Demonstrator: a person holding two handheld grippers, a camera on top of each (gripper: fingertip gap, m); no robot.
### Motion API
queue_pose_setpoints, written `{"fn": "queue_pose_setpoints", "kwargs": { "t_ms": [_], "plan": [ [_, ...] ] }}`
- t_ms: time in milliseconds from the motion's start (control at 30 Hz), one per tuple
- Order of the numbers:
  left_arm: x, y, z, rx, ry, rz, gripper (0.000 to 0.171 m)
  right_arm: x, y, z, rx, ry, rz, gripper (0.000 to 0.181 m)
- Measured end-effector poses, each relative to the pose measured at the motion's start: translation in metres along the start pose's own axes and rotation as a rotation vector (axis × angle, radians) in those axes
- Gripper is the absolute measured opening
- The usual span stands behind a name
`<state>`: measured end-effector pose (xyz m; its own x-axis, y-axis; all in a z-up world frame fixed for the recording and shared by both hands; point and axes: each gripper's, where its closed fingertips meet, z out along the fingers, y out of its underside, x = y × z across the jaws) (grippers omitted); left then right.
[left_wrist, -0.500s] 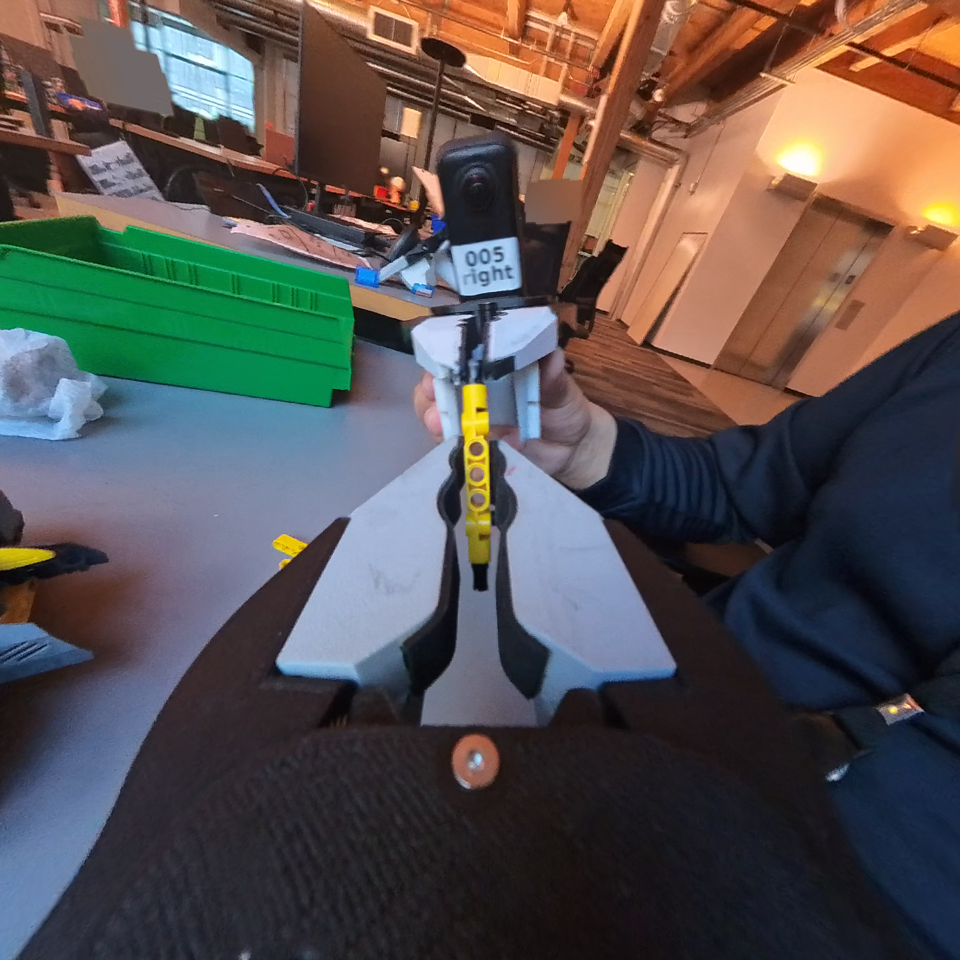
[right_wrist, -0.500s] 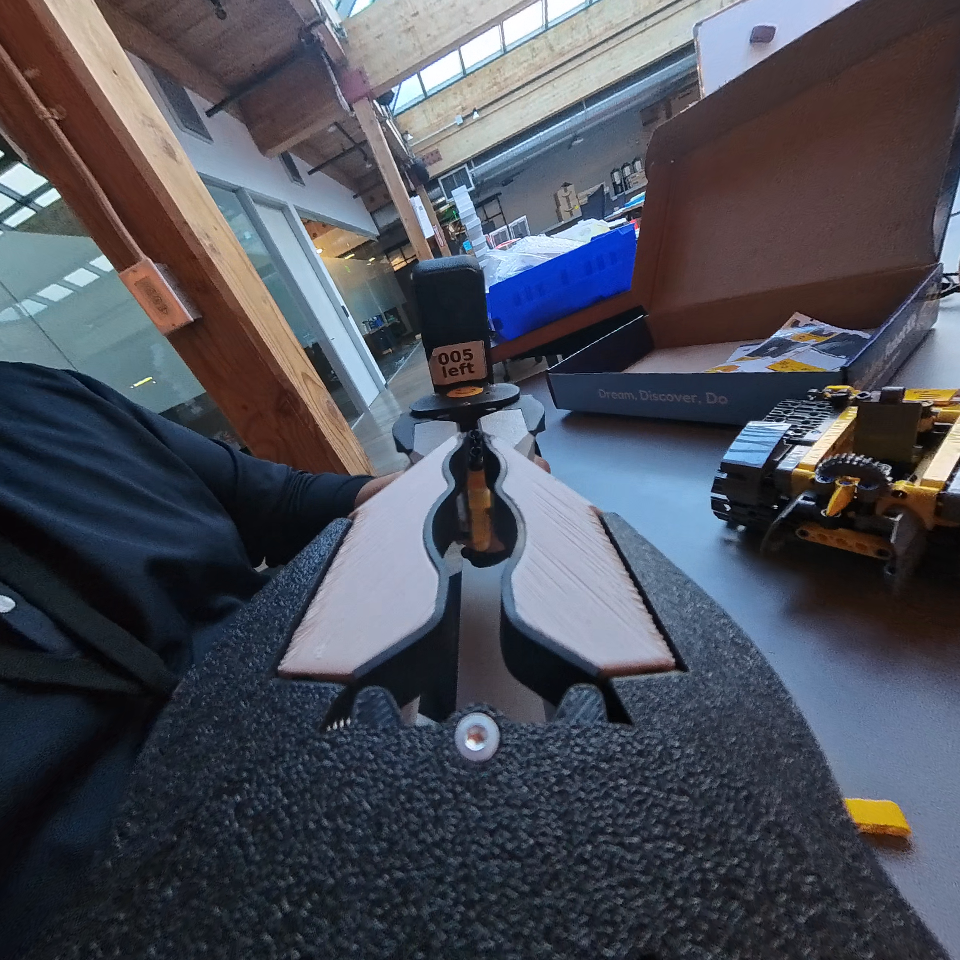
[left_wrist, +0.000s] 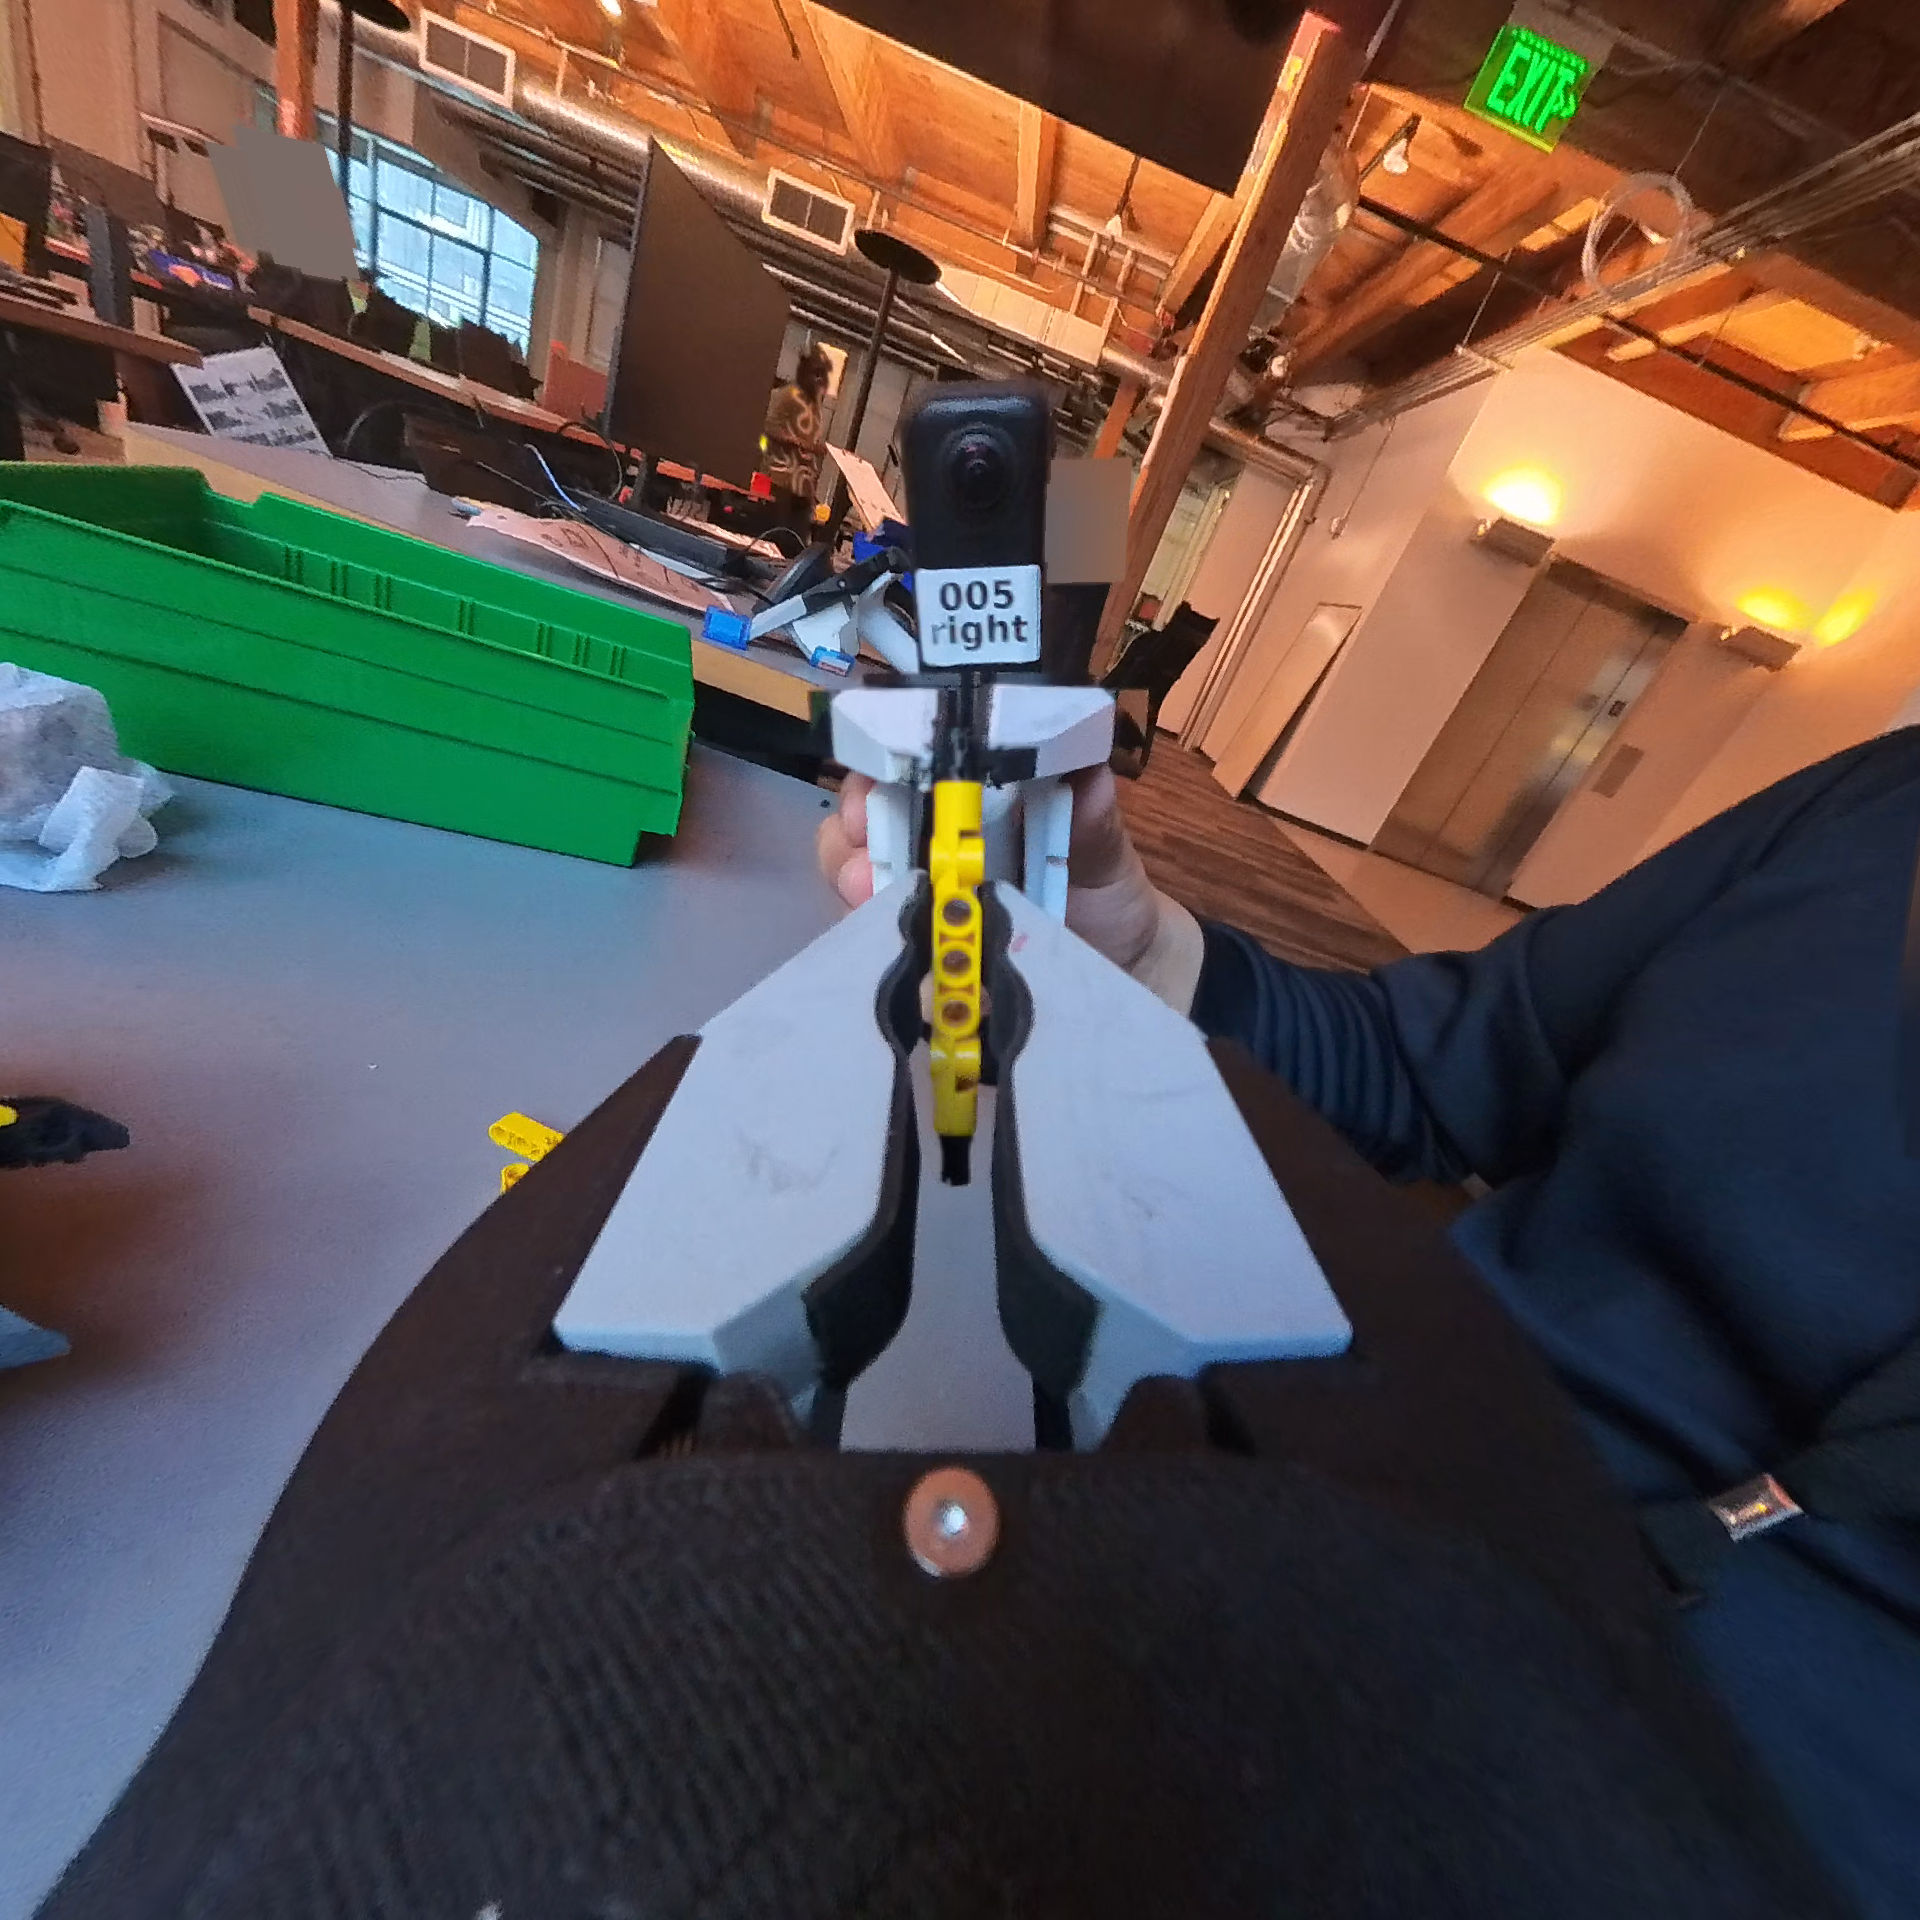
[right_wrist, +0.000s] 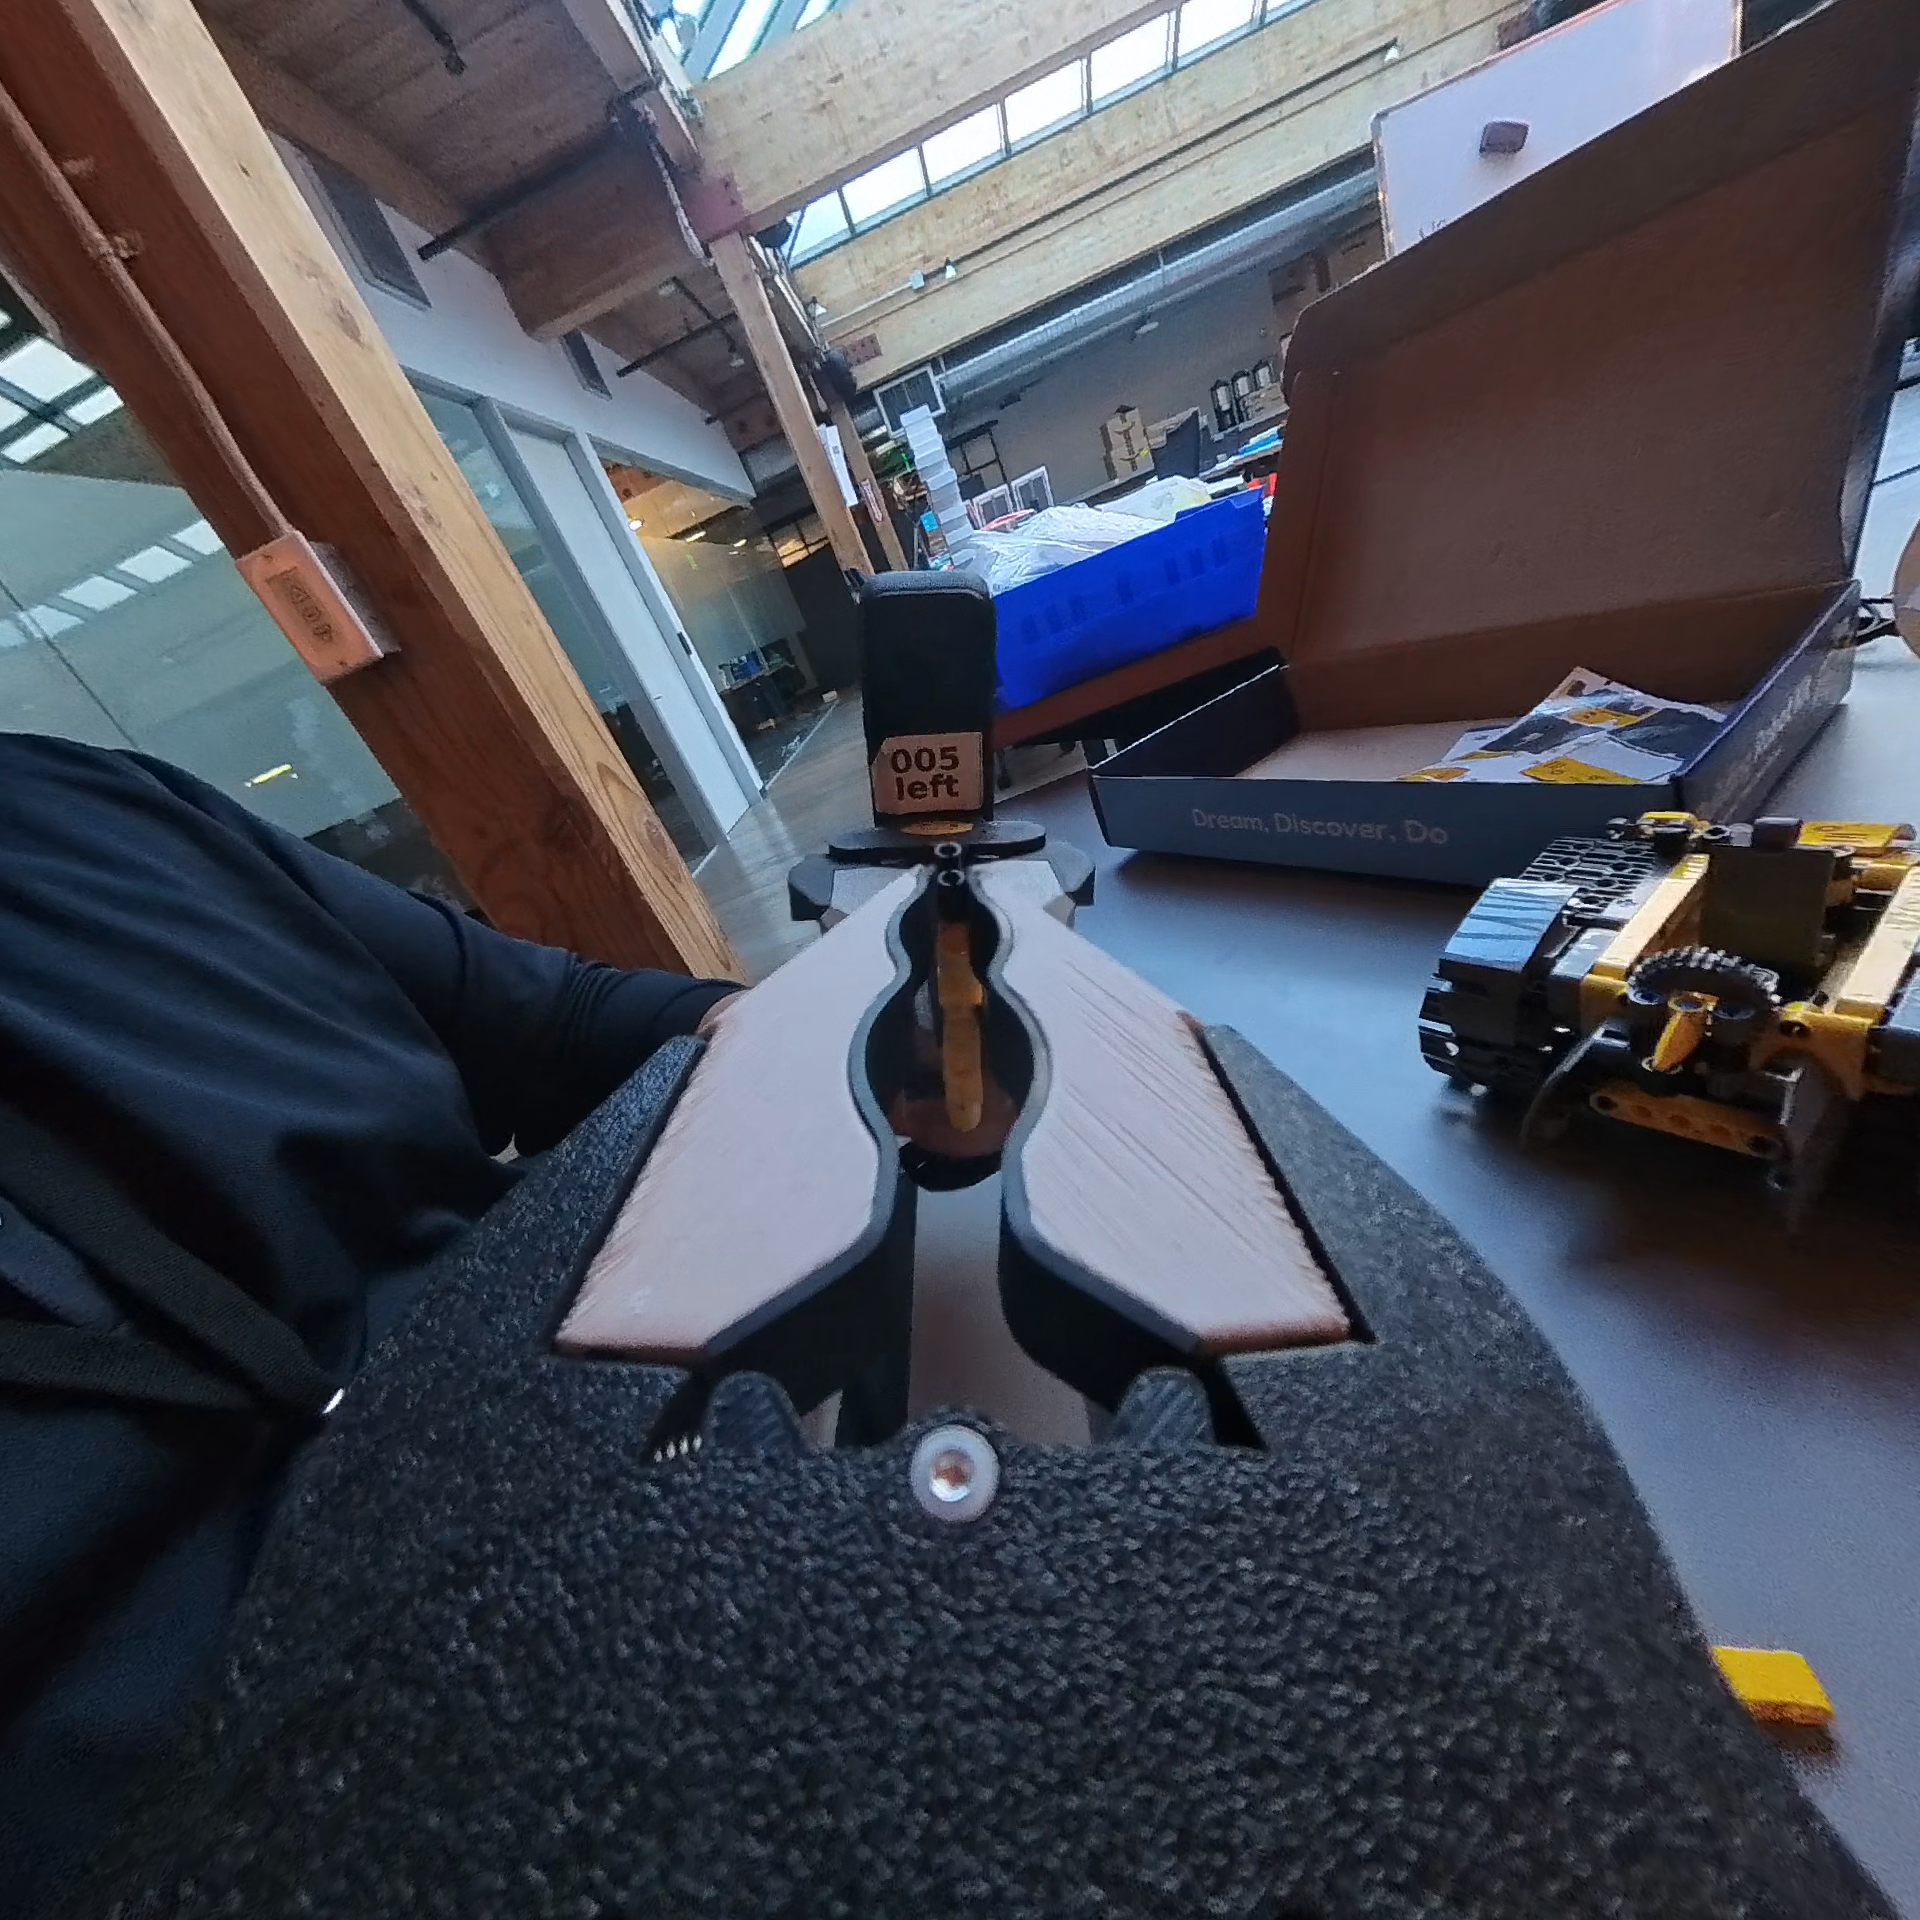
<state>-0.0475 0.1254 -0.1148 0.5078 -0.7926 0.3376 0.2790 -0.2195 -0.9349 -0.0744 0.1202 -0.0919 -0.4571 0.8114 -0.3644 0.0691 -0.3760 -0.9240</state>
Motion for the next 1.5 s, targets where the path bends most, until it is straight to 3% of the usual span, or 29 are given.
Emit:
{"fn": "queue_pose_setpoints", "kwargs": {
  "t_ms": [167,300,433,800,867,900,967,1033,1167,1267,1367,1500],
  "plan": [
    [0.000,0.009,0.003,-0.106,-0.078,0.185,0.006,-0.003,0.012,0.006,-0.060,-0.003,-0.039,0.002],
    [-0.006,0.002,0.000,-0.054,-0.131,0.142,0.006,0.000,0.006,0.009,-0.036,0.057,-0.099,0.001],
    [0.000,-0.022,-0.003,0.160,-0.172,0.069,0.006,-0.003,-0.016,0.015,0.177,0.067,-0.013,0.001],
    [-0.023,-0.052,-0.030,0.335,-0.252,-0.061,0.006,0.026,-0.045,0.039,0.472,0.091,0.249,0.000],
    [-0.018,-0.028,-0.024,0.250,-0.260,0.002,0.005,0.054,-0.084,-0.004,0.732,0.105,0.356,0.000],
    [-0.012,-0.007,-0.015,0.191,-0.249,0.007,0.005,0.063,-0.102,-0.023,0.774,0.103,0.334,0.000],
    [-0.009,0.014,-0.003,0.137,-0.226,-0.025,0.006,0.066,-0.107,-0.014,0.560,0.143,0.211,0.000],
    [-0.016,0.014,0.003,0.060,-0.235,0.020,0.006,0.051,-0.099,-0.001,0.436,0.134,0.154,0.000],
    [-0.033,0.000,-0.009,-0.043,-0.324,0.148,0.006,0.052,-0.051,0.013,0.200,0.225,0.056,0.001],
    [-0.049,0.010,-0.022,-0.179,-0.371,0.210,0.006,0.077,-0.016,-0.004,0.017,0.365,-0.019,0.002],
    [-0.061,0.028,-0.027,-0.326,-0.367,0.199,0.005,0.094,0.032,-0.025,-0.262,0.426,-0.008,0.002],
    [-0.076,0.065,-0.033,-0.548,-0.410,0.313,0.006,0.105,0.083,-0.052,-0.555,0.483,-0.028,0.002]
  ]
}}
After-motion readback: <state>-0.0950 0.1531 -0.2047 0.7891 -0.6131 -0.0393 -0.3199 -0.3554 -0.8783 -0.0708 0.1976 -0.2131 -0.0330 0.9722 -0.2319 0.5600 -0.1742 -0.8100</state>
